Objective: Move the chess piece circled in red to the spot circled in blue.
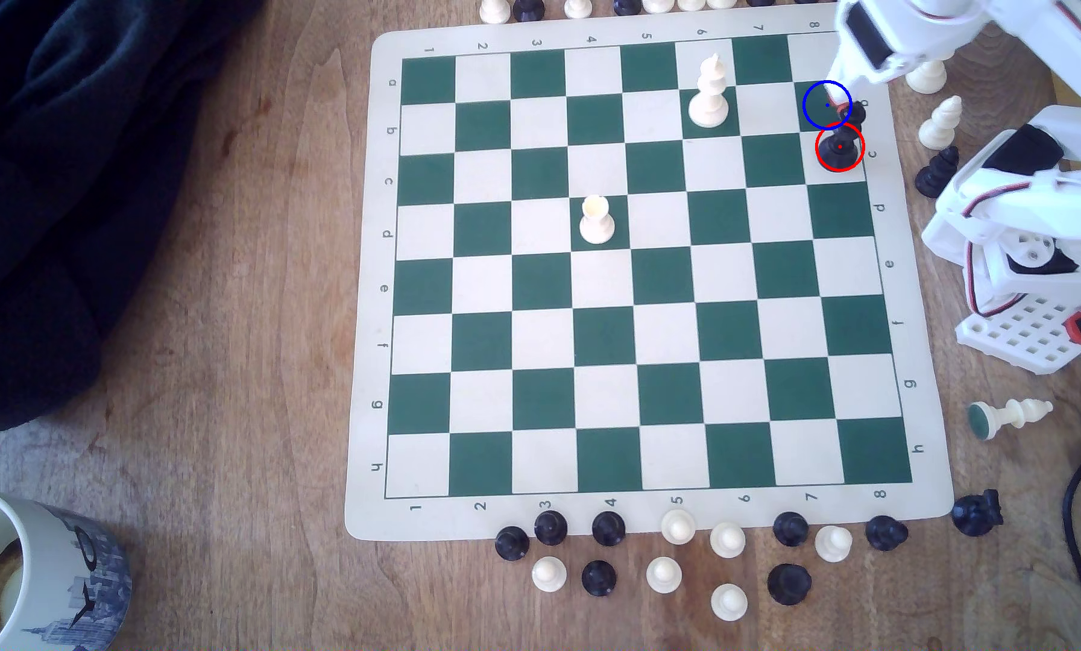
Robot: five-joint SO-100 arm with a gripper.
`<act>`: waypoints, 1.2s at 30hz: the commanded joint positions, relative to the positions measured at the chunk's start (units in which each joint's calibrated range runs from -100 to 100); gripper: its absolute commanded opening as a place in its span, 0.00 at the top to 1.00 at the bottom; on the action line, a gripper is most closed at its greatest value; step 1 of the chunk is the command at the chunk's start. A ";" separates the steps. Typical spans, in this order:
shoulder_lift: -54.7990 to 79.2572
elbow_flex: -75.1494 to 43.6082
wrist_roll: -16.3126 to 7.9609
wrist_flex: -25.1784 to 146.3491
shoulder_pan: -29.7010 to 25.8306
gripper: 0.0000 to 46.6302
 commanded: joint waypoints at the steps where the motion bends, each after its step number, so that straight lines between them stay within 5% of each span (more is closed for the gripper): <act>1: 2.17 -0.18 0.34 -3.54 1.01 0.68; 36: 10.07 7.97 0.59 -11.08 0.31 0.72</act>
